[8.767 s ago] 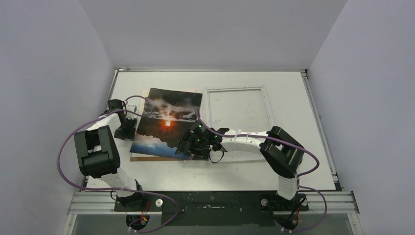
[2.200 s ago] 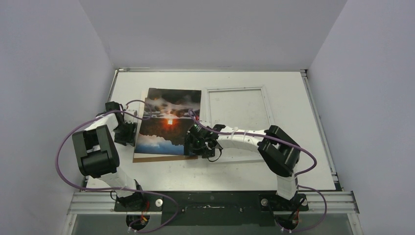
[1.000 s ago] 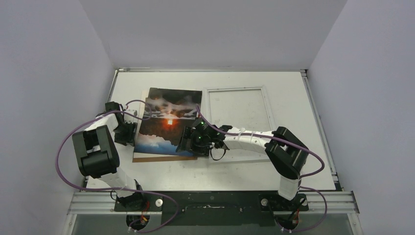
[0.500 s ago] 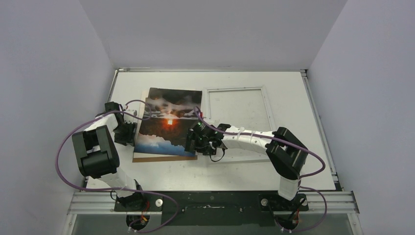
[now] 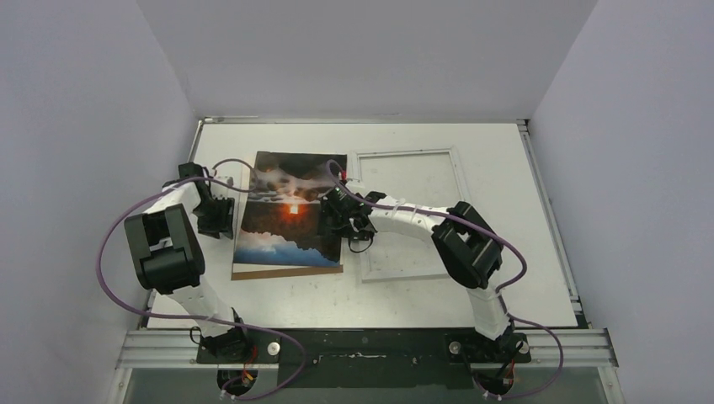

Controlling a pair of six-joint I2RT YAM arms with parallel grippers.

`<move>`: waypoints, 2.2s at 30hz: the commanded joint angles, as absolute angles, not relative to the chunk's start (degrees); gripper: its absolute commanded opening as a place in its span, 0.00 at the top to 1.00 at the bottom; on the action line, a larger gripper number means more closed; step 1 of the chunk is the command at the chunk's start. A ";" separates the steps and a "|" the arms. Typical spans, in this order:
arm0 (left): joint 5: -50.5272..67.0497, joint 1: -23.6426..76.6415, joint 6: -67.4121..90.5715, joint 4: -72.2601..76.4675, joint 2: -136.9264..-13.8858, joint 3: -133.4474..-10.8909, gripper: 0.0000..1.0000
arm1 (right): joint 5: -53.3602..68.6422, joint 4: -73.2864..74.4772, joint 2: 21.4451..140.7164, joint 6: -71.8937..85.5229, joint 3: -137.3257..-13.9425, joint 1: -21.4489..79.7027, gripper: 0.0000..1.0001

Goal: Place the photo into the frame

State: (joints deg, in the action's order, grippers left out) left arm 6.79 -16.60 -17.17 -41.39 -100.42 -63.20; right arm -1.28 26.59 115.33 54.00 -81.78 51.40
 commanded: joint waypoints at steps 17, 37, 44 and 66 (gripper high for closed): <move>3.77 -12.06 -8.04 -40.65 -116.19 -82.90 0.60 | 5.06 20.82 130.47 50.79 -98.06 42.80 0.03; 3.55 -11.34 -7.57 -41.13 -115.03 -80.76 0.60 | 19.34 10.72 125.20 56.54 -97.36 43.24 0.01; 3.41 -11.34 -8.01 -40.62 -114.53 -79.71 0.60 | 17.76 11.91 120.94 55.97 -96.18 43.24 0.01; 3.28 -11.34 -8.60 -40.19 -113.81 -78.49 0.60 | 27.73 -9.85 114.04 58.62 -86.58 43.68 0.02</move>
